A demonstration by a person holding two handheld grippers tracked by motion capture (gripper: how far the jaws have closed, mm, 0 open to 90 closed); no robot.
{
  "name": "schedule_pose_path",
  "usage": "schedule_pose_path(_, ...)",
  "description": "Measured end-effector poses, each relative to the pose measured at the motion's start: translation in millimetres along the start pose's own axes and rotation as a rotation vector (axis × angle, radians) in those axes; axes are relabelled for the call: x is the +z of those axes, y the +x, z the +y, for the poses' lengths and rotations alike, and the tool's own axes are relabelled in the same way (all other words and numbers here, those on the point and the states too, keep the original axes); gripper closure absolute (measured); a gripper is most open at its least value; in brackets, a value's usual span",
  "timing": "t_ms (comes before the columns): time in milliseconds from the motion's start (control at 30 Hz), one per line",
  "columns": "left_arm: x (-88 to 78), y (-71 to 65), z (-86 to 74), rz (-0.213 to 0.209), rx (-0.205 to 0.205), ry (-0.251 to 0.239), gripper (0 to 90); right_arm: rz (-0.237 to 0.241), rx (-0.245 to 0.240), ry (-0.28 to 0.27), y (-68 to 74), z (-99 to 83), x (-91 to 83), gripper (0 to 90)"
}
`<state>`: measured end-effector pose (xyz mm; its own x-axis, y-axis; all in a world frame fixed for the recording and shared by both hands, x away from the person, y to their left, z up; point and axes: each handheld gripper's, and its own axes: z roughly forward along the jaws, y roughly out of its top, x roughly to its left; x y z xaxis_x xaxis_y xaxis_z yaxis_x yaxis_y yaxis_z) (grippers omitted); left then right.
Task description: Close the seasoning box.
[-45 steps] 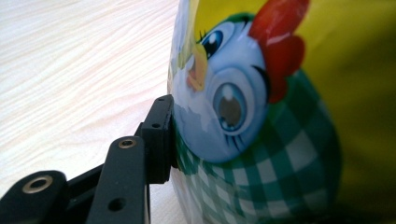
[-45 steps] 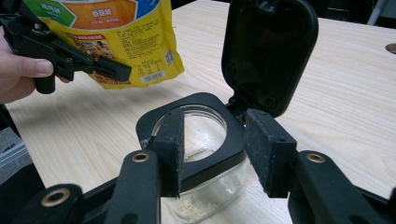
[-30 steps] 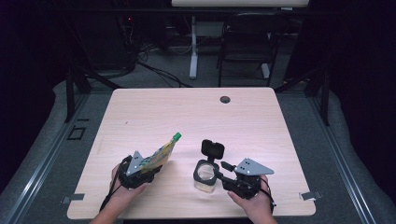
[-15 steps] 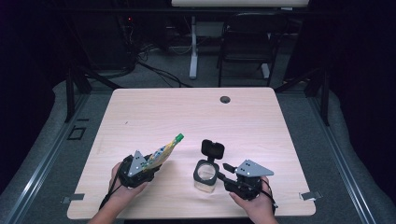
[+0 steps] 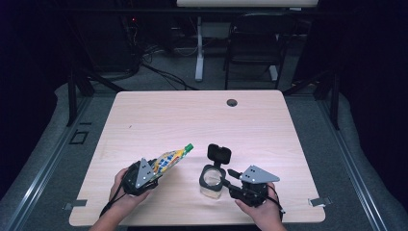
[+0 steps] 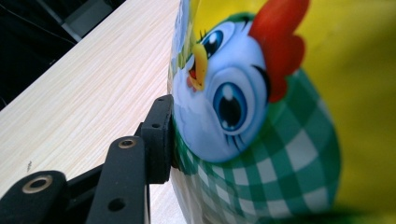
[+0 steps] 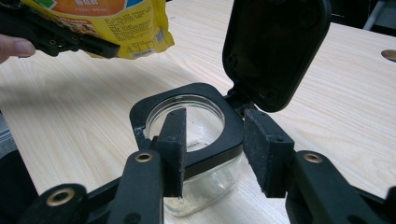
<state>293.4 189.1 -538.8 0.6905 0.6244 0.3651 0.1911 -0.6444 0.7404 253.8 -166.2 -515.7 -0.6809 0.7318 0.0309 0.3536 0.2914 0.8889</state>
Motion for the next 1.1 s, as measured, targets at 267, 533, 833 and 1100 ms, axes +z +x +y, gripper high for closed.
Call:
schedule_pose_path(267, -0.5, -1.0, 0.0, 0.015, 0.028, 0.016, 54.5, 0.0, -0.006, -0.006, 0.4, 0.2, 0.3, 59.5)
schedule_pose_path(533, -0.5, -2.0, 0.3, 0.031, 0.043, 0.021, 54.5, -0.002, -0.009, -0.004, 0.0, 0.1, -0.3, 59.5)
schedule_pose_path(833, -0.7, -4.0, 0.9, 0.045, 0.083, 0.038, 54.5, -0.015, -0.037, -0.012, 1.1, 0.2, -0.2, 59.1)
schedule_pose_path(1100, -0.5, -6.7, 1.5, 0.068, 0.122, 0.049, 54.6, -0.044, -0.124, -0.027, 6.4, 0.6, 0.7, 57.9)
